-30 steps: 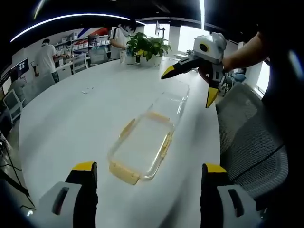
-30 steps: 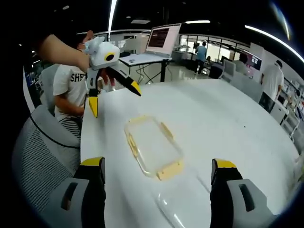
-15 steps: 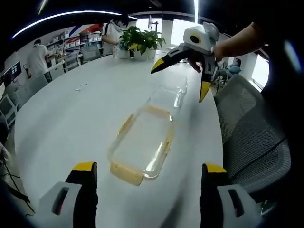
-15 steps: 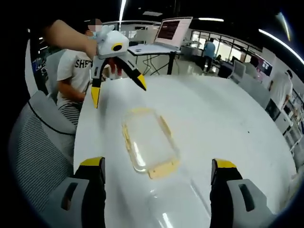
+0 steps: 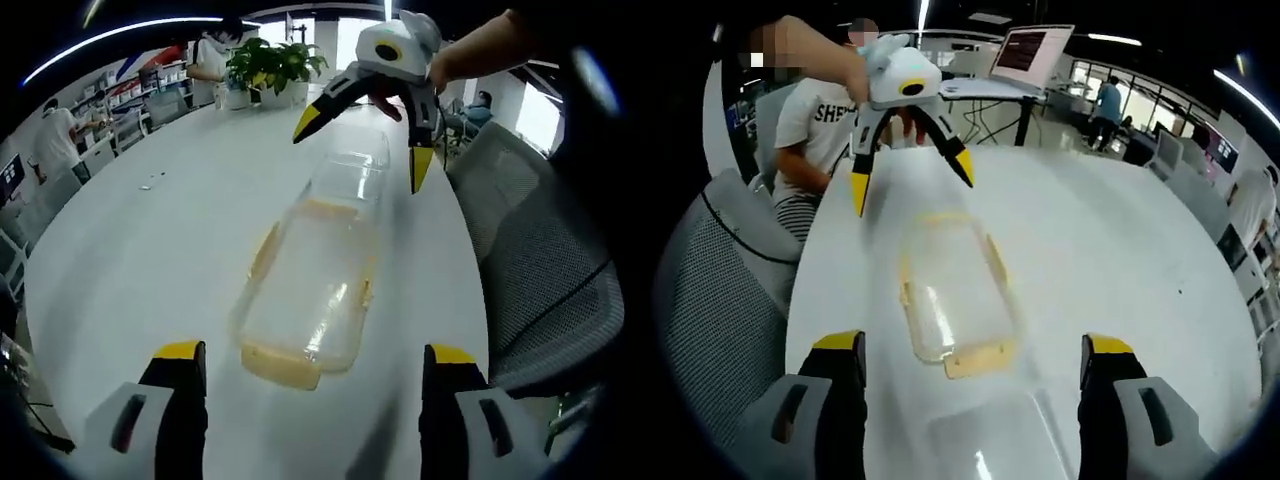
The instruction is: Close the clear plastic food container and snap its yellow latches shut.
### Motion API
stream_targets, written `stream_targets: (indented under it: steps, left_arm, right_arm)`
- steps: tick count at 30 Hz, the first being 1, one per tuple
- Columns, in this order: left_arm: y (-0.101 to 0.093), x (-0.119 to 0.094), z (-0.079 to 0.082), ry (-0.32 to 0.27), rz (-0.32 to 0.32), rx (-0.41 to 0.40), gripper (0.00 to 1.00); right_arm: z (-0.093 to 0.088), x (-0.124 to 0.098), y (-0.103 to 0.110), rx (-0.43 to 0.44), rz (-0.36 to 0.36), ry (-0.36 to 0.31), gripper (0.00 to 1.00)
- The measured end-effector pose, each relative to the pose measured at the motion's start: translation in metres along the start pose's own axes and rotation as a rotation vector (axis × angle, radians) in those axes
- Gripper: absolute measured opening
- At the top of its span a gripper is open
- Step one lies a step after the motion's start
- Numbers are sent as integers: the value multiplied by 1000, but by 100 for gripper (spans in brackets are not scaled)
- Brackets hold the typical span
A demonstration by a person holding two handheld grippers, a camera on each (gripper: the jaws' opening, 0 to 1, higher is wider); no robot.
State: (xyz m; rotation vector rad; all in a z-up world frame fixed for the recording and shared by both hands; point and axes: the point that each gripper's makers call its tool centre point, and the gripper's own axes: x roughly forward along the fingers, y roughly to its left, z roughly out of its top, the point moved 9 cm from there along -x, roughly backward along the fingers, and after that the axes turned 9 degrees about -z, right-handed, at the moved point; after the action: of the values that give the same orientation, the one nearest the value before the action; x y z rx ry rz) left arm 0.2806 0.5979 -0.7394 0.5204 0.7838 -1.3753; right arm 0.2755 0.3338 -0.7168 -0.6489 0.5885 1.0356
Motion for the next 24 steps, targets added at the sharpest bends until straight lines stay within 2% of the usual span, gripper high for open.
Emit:
stream_targets:
  steps: [6,12,15,19,21,24]
  left_arm:
    - [2,5,-6,46,-26,24,84]
    - [10,8,-5,58,-30,36,84]
    - [13,9,-6,99,-32,72,86]
    - [19,13,-7,122,-53,84,85]
    - [21,14,-8,130,-54,85,85]
    - [22,16,-8,150,-64,103,85]
  right_arm:
    - [-2,10,0,-31,34,34,86]
    - [-8,17,-5,-38,70,74,83]
    - [-11,21,-8,-40,77,85,82]
    - [-11,25,-11,-52,89,94,82]
    - [-10,28,-12,-73,94,91,82]
    - [-12,32,-13,-111,106,122,78]
